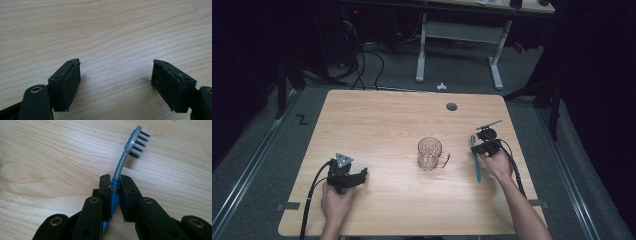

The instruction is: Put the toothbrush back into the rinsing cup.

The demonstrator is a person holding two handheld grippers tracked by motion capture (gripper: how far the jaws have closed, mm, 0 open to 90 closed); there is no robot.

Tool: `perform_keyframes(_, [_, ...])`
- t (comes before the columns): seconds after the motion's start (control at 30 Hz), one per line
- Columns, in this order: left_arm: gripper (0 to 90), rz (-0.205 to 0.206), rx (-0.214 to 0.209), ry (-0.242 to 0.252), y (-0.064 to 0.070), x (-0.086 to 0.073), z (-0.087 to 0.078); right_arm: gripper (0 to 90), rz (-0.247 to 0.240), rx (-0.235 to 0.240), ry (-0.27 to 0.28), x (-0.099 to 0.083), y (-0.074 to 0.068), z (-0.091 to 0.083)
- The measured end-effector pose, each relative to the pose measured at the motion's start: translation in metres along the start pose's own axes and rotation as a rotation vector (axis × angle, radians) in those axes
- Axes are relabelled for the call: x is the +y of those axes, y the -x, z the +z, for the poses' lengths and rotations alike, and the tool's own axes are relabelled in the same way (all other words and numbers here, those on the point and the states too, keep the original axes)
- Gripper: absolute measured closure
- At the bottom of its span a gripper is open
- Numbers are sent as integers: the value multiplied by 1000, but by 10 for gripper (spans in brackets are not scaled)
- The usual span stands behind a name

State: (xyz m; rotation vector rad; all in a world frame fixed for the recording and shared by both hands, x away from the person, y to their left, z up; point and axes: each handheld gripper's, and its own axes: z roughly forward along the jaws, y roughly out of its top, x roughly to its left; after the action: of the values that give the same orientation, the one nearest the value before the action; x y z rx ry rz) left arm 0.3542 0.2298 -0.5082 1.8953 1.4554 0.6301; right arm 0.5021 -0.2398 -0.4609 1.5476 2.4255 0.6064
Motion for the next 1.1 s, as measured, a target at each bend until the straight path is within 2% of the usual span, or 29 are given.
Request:
perform_keyframes(0.23, [240, 0, 0, 0, 0, 0, 0, 806, -16, 16, 42, -1, -2, -10])
perform_keyframes(0.8, [240, 1, 1, 0, 0, 0, 0, 805, -12, 36, 111, -3, -1, -27])
perform_keyframes(1.1, [240, 1, 1, 0, 0, 0, 0, 806, -46, 57, 168, -7, -8, -41])
